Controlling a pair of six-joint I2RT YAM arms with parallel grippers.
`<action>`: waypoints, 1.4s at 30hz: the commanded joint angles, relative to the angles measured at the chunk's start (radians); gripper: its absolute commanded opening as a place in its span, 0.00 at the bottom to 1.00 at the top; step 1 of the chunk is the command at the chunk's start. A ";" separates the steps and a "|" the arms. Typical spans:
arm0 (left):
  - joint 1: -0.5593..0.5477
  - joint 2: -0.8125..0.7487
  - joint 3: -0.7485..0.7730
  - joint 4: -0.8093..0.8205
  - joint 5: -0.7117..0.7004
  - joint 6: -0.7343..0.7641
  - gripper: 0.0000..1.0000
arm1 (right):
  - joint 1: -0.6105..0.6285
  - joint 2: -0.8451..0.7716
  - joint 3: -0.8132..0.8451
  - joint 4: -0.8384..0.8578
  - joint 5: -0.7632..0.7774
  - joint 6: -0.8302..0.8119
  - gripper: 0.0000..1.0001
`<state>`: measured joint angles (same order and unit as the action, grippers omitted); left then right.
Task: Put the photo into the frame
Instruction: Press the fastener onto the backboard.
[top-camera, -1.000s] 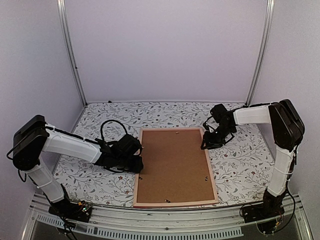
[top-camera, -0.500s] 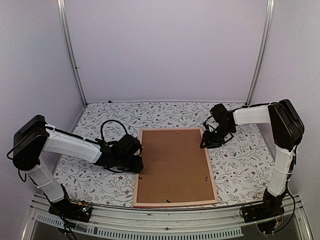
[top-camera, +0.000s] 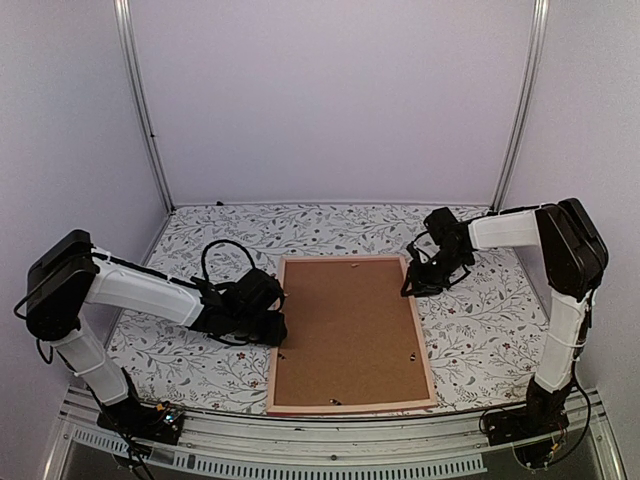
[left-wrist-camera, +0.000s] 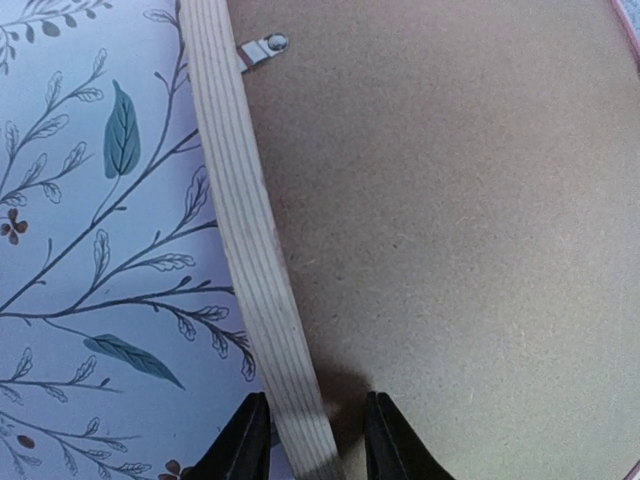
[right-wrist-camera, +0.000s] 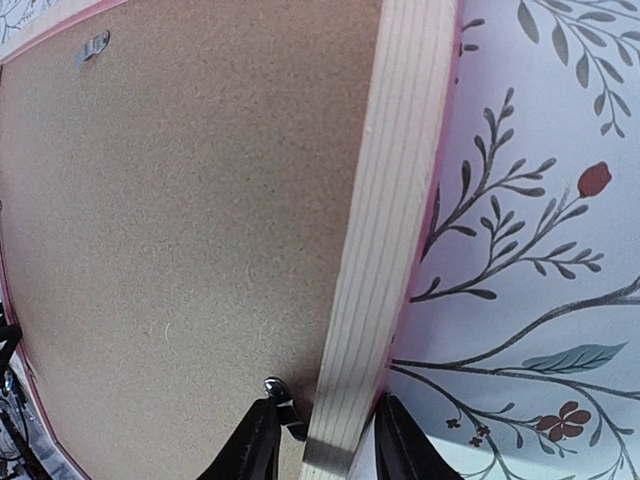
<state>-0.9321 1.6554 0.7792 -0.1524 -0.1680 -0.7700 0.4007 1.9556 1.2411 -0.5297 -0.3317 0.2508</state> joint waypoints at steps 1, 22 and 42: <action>-0.014 0.016 0.003 0.027 0.012 0.014 0.35 | -0.023 0.046 -0.030 0.027 -0.017 -0.040 0.32; -0.013 0.031 -0.004 0.024 0.007 0.014 0.35 | -0.055 0.087 -0.016 0.069 -0.137 -0.155 0.40; -0.013 0.040 0.000 0.028 0.014 0.016 0.35 | -0.046 0.032 0.002 0.045 0.012 -0.223 0.49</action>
<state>-0.9321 1.6630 0.7792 -0.1383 -0.1741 -0.7700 0.3489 1.9808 1.2480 -0.4484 -0.3931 0.0719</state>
